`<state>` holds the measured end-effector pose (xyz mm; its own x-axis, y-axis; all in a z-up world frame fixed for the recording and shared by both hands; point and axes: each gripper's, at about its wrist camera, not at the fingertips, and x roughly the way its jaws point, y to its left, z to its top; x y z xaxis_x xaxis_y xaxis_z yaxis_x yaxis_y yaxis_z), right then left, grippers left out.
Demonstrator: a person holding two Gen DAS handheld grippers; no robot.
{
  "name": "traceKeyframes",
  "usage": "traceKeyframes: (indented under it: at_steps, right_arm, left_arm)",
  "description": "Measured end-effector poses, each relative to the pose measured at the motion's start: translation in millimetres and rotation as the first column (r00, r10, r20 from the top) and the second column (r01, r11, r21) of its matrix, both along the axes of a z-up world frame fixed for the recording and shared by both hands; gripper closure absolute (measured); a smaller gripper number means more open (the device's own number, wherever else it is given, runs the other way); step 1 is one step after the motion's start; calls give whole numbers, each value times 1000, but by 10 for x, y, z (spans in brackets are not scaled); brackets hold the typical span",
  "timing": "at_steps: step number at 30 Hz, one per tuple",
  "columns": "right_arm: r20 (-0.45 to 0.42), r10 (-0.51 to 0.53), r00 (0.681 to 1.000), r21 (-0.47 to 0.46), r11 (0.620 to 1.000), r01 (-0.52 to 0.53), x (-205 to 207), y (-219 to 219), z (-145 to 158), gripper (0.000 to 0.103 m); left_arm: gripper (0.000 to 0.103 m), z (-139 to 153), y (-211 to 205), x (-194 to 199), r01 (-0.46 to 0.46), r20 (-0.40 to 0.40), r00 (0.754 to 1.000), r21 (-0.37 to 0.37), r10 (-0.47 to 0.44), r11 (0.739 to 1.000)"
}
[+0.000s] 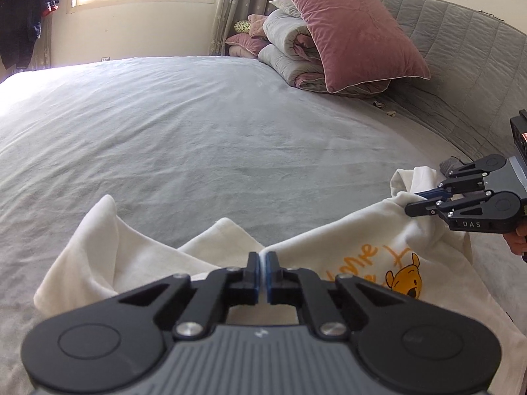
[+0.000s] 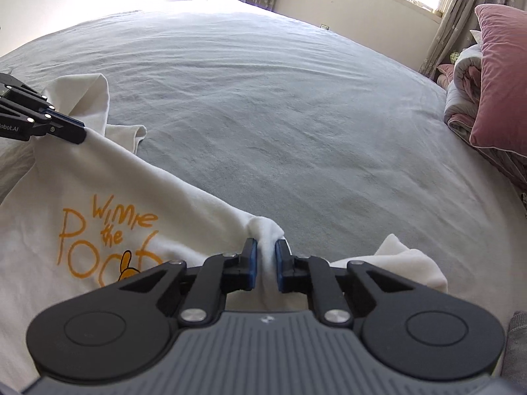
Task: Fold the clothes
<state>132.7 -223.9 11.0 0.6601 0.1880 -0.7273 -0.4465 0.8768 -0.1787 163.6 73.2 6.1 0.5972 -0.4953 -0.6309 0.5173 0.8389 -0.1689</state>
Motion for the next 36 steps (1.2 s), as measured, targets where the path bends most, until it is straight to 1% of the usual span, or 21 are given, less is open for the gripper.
traceKeyframes:
  at_steps: [3,5,9,14,16,19,21,24,26,27,28,29,30,31,32,33,36]
  right_arm:
    - [12,40,999,-16,999,-40,-305,43,114,90]
    - [17,65,998,-26,998,-65,-538,82,164,91]
    - [12,101,995,-38,994,-100,-917,121,182,92]
    - [-35,142,989,-68,987,-144,-1317,176,47,92]
    - [-69,148,987,-78,985,-153,-1410,204,-52,93]
    - [-124,137,983,-91,985,-149,-1470,252,-238,93]
    - [-154,125,980,-99,985,-141,-1476,291,-369,93]
    - [-174,96,980,-101,988,-115,-1457,326,-492,91]
    - [-176,78,981,-98,991,-96,-1456,335,-486,90]
    - [-177,72,982,-93,992,-90,-1461,332,-461,86]
    - [-177,70,982,-85,993,-86,-1469,322,-425,85]
    - [-174,71,982,-80,993,-86,-1472,313,-389,84]
    - [-165,73,984,-69,994,-86,-1501,294,-331,79]
    - [-155,74,985,-46,996,-82,-1541,261,-266,76]
    - [-148,73,986,-17,997,-77,-1568,220,-208,68]
    - [-140,72,988,12,997,-71,-1581,182,-146,64]
    - [-105,55,993,68,996,-48,-1573,110,44,63]
  left_arm:
    - [100,114,32,-251,48,21,999,2,-48,999]
    - [100,151,46,-436,94,25,995,22,-95,995]
    - [100,153,99,-766,172,11,985,55,-173,984]
    - [100,30,113,-1077,241,-37,970,111,-238,964]
    - [100,-55,99,-1148,267,-75,963,139,-259,954]
    - [100,-221,58,-1179,289,-137,954,181,-267,940]
    - [100,-315,35,-1188,286,-155,954,200,-258,937]
    - [99,-367,23,-1193,261,-165,959,196,-231,945]
    - [98,-349,15,-1210,252,-166,961,199,-221,947]
    - [95,-321,9,-1234,253,-160,962,206,-223,945]
    - [85,-288,4,-1258,255,-152,962,208,-227,944]
    - [79,-236,9,-1282,261,-140,961,194,-237,946]
    - [66,-184,13,-1306,267,-127,961,179,-247,947]
    - [62,-132,17,-1329,273,-115,960,165,-257,948]
    - [61,-81,21,-1353,280,-102,958,150,-266,948]
    - [59,-31,23,-1369,284,-90,958,138,-273,949]
    - [55,86,-1,-1321,268,-53,963,129,-263,955]
